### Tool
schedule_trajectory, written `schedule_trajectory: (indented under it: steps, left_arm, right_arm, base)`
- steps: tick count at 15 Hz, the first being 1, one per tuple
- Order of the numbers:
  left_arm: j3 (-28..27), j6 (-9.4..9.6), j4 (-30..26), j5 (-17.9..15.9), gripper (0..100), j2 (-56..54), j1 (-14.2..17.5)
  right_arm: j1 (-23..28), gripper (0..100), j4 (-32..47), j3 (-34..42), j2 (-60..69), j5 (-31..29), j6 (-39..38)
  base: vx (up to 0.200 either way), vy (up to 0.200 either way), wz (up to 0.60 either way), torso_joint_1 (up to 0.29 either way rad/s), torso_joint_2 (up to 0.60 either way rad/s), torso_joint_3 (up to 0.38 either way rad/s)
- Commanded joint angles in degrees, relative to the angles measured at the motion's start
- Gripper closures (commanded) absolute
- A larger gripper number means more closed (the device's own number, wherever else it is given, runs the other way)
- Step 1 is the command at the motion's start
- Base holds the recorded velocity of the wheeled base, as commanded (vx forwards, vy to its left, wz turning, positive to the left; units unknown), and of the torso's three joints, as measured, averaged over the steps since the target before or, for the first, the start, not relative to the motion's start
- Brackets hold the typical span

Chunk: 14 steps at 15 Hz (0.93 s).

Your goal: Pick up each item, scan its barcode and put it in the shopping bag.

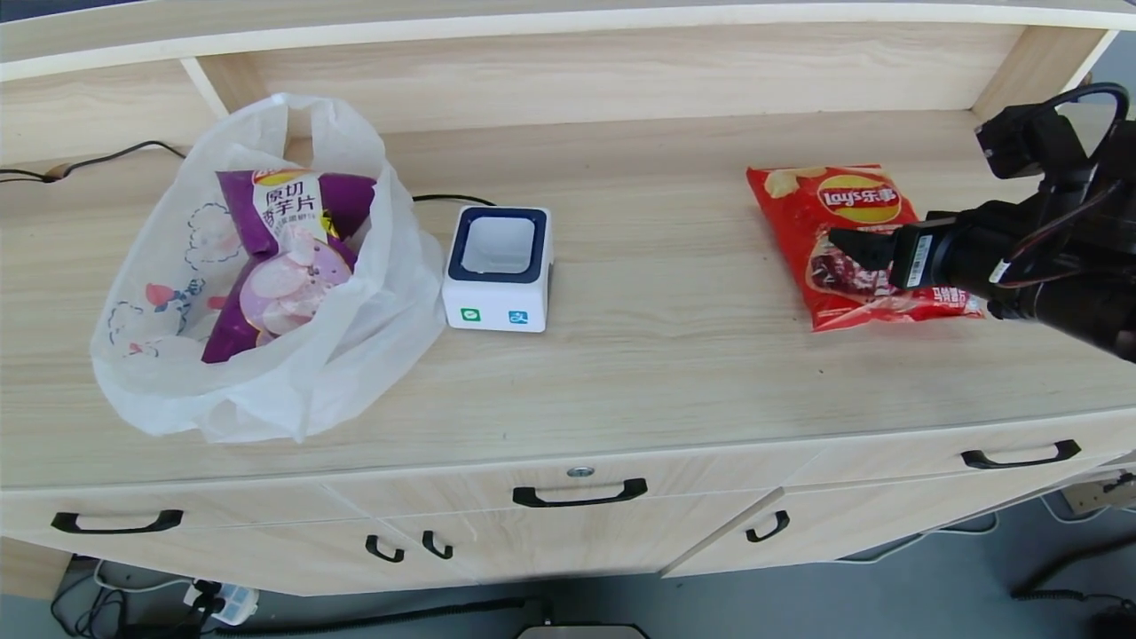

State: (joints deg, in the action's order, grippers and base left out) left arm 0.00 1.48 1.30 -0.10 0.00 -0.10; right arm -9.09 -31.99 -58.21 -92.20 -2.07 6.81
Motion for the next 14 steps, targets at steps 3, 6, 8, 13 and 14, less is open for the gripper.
schedule_trajectory:
  steps: [3,6,8,13,14]
  left_arm:
    - [0.0,0.02,0.01,0.01,0,0.09,0.01]
    - [0.0,-0.07,0.19,0.01,0,0.09,0.01]
    - [0.0,0.11,0.1,0.01,0,0.0,0.01]
    - [0.0,-0.07,0.1,0.01,0,0.09,0.01]
    - [0.0,-0.07,0.1,0.01,0,0.09,0.01]
  right_arm:
    - [1.27,0,0.0,-3.58,-4.83,0.23,-0.13]
    - [1.62,0,0.0,-3.49,-6.15,1.19,-0.22]
    - [1.27,0,0.08,-3.66,-7.03,1.37,-0.84]
    - [-0.05,0,0.08,-7.44,-8.26,2.95,-0.49]
    - [-0.22,0,0.08,-7.8,-8.35,2.95,-0.49]
  base:
    - [0.0,0.0,0.0,0.0,0.0,0.0]
    - [0.0,0.0,0.0,0.0,0.0,0.0]
    - [0.0,0.0,0.0,0.0,0.0,0.0]
    - [0.0,0.0,0.0,0.0,0.0,0.0]
    - [0.0,0.0,0.0,0.0,0.0,0.0]
